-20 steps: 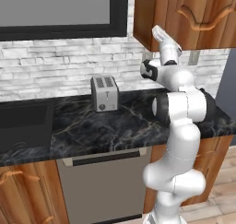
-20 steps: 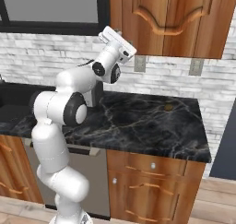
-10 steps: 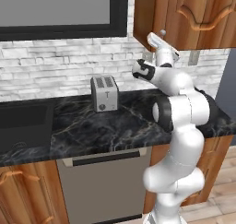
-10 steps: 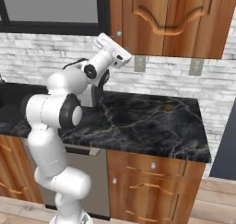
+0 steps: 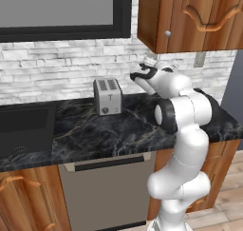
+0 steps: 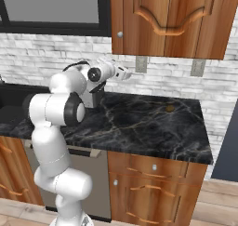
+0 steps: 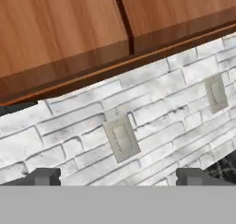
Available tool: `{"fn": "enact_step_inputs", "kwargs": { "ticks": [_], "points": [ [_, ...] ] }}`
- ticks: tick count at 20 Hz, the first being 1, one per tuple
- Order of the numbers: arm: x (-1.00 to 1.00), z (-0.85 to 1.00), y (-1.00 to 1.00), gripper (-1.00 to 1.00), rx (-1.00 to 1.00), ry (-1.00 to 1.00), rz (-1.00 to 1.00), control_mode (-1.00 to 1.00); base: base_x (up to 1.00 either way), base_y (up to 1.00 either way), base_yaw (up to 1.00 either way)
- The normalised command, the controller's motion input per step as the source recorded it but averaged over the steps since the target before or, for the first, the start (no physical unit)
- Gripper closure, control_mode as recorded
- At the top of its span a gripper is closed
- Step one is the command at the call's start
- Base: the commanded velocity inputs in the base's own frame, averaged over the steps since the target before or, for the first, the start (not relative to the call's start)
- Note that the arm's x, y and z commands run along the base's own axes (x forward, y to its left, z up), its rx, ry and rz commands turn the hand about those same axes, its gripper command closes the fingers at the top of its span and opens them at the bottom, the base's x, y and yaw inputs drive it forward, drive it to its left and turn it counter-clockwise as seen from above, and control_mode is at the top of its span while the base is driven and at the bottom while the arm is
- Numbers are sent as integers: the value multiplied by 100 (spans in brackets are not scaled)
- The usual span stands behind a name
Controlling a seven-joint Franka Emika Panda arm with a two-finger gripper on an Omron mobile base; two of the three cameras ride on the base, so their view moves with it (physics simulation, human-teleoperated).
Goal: Close all open cabinet doors.
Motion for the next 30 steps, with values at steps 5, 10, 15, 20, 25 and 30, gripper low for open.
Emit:
{"fn": "enact_step_inputs", "kwargs": {
  "ticks": [5,10,15,20,25,30],
  "points": [
    [-100,93,1,-100,28,79,-8,-100,0,0,0],
    [-100,100,13,-100,28,67,-5,-100,0,0,0],
    [-100,100,18,-100,23,60,-7,-100,0,0,0],
    [-96,100,15,-100,20,52,-12,-100,0,0,0],
    [-69,90,14,-100,13,49,-9,-100,0,0,0],
    [-17,0,2,-100,0,5,1,-100,0,0,0]
  ]
}}
